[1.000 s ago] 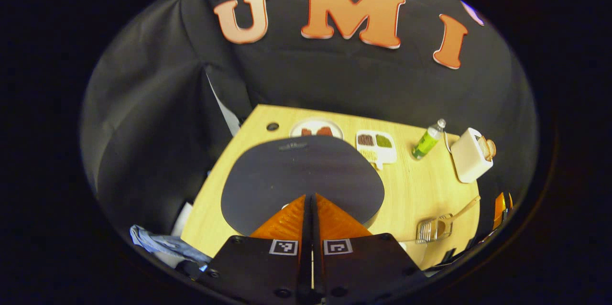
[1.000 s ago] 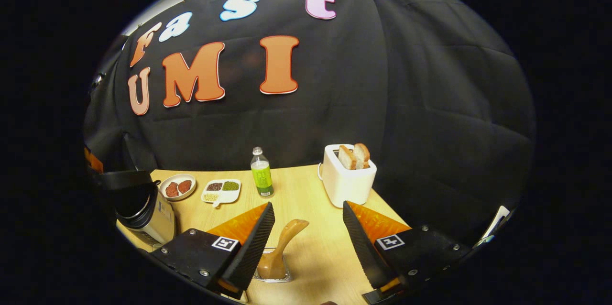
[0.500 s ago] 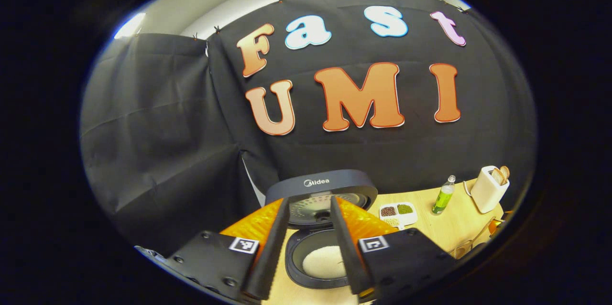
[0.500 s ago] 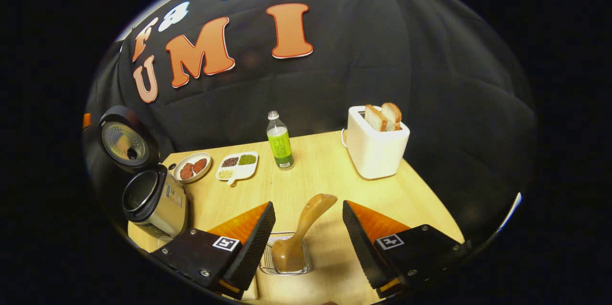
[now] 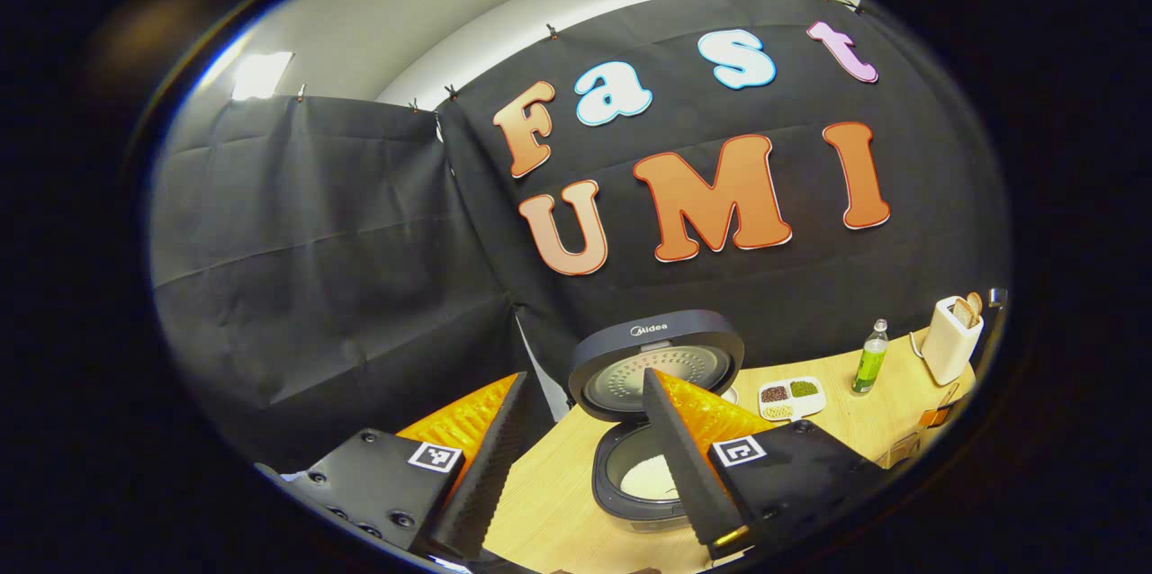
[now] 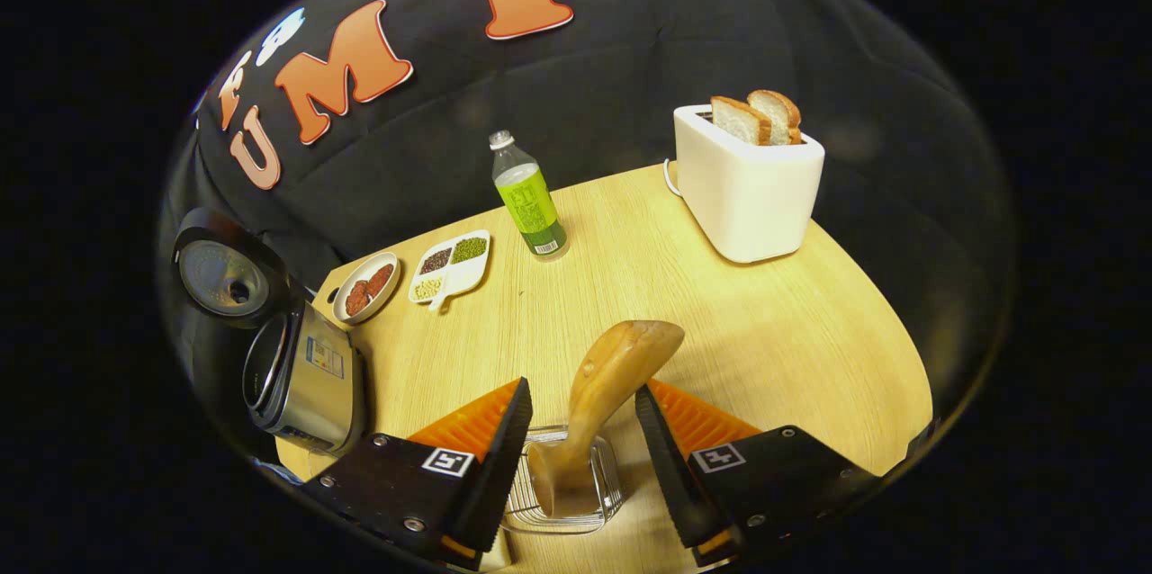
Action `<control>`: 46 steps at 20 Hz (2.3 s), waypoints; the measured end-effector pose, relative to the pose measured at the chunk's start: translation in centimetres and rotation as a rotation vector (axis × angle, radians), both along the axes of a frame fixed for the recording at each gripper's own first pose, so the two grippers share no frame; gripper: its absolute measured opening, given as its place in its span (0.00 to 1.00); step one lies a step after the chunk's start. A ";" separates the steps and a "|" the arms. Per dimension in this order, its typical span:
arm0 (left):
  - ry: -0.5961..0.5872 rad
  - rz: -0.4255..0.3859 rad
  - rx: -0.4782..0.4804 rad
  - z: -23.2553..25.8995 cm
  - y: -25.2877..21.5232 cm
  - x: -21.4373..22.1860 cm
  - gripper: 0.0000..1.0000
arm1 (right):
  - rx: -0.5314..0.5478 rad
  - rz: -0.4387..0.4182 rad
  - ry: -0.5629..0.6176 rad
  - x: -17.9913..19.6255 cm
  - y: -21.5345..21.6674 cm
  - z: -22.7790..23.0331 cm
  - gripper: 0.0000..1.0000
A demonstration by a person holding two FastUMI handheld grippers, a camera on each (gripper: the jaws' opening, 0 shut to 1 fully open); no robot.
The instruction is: Close the left gripper, press the button to open the rice cooker; take a wooden spoon from the chopstick holder with the right hand, scoop a spoonful of rice and pour it into the rice cooker, then put the wooden spoon back into the chopstick holder.
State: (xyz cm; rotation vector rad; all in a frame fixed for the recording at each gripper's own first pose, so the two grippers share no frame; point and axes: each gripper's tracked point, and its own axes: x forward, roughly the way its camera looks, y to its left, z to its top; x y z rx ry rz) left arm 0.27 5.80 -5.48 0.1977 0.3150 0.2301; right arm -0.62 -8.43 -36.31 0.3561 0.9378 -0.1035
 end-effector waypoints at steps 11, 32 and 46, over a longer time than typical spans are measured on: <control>-0.027 -0.061 -0.022 -1.2 1.4 -0.2 0.77 | 0.013 -0.146 0.036 -1.2 1.1 0.5 0.16; -0.019 -0.322 -0.210 -7.5 4.1 5.7 0.99 | -0.036 -0.229 -0.219 -6.6 11.6 15.6 0.11; 0.063 -0.438 -0.206 -10.8 6.5 6.0 0.99 | -0.507 -0.127 -0.166 -10.2 15.5 8.1 0.11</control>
